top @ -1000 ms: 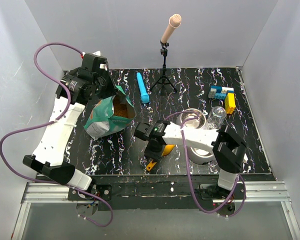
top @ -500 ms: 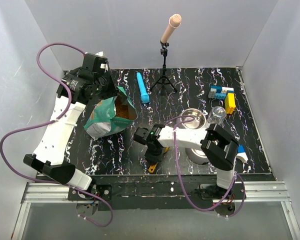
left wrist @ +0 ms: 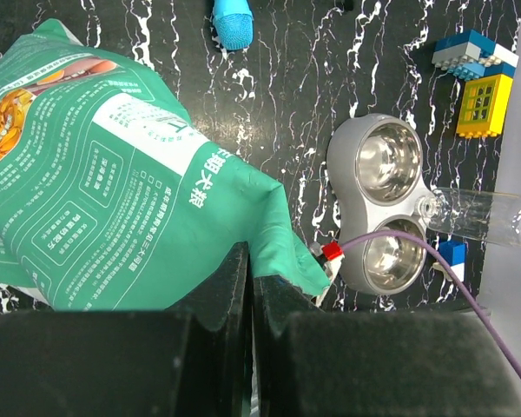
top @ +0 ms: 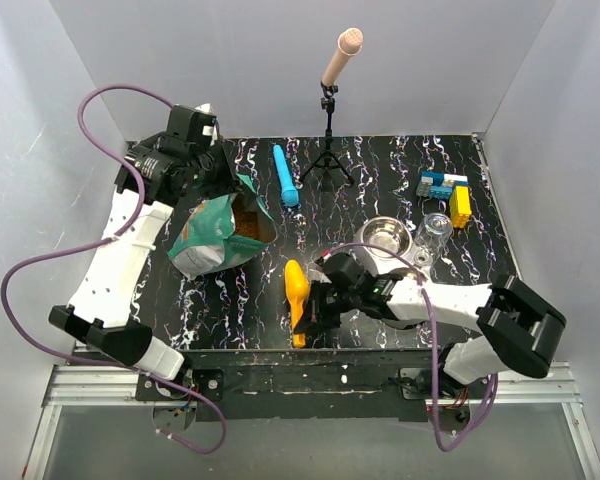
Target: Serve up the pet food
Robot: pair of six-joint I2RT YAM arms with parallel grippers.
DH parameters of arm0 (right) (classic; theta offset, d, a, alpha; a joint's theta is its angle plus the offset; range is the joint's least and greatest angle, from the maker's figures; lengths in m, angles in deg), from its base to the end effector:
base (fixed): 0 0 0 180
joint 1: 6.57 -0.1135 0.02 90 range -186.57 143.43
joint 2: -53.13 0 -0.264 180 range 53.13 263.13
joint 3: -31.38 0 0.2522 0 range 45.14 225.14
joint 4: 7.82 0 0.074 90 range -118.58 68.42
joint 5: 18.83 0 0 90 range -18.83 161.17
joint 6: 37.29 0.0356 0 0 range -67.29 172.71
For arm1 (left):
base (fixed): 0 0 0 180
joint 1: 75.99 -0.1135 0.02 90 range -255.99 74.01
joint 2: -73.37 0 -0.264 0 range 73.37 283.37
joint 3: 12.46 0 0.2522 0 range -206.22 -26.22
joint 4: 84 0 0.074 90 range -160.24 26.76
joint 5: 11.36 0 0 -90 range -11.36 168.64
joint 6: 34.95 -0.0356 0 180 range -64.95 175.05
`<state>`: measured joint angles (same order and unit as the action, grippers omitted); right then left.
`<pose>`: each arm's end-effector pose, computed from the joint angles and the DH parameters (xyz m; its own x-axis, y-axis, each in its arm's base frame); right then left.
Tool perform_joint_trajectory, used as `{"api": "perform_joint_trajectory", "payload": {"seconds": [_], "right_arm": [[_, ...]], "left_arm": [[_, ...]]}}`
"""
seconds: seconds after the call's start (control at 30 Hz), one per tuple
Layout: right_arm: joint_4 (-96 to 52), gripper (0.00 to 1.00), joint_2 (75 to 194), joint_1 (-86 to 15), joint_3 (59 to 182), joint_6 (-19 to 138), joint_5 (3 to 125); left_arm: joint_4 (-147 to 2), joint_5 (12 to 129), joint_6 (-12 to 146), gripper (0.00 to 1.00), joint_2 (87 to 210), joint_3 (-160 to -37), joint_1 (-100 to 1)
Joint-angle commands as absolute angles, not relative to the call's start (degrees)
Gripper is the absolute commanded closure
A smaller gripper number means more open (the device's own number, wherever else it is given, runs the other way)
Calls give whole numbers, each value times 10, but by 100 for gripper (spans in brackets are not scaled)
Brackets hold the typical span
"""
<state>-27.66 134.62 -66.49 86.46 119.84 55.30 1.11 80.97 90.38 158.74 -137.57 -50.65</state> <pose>0.1327 0.2486 0.1842 -0.9949 0.0505 -0.0867 -0.0267 0.6997 0.7139 0.2443 -0.1141 0.4599 -0.7571 -0.2808 -0.5899 -0.0441 0.9228 -0.3827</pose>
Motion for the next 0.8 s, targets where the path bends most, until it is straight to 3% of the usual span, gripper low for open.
{"api": "perform_joint_trajectory", "payload": {"seconds": [0.0, 0.07, 0.23, 0.3, 0.43, 0.53, 0.6, 0.77], "right_arm": [[49, 99, 1363, -614, 803, 1157, 345], [99, 99, 1397, -592, 780, 1141, 295], [437, 99, 1515, -504, 689, 1225, 191], [477, 99, 1540, -485, 669, 1227, 184], [317, 99, 1519, -453, 687, 1149, 182], [33, 92, 1467, -442, 759, 1001, 225], [10, 87, 1471, -441, 774, 981, 216], [12, 88, 1490, -430, 751, 955, 208]], "left_arm": [[-18, 793, 910, 100, 1597, -1429, -505], [-21, 802, 913, 100, 1604, -1430, -505], [-20, 828, 921, 100, 1623, -1451, -505], [-8, 833, 920, 100, 1637, -1471, -505], [-5, 844, 924, 100, 1650, -1485, -505], [-10, 840, 935, 100, 1656, -1482, -505], [-17, 838, 942, 100, 1657, -1474, -505], [-28, 825, 946, 100, 1658, -1466, -505]]}}
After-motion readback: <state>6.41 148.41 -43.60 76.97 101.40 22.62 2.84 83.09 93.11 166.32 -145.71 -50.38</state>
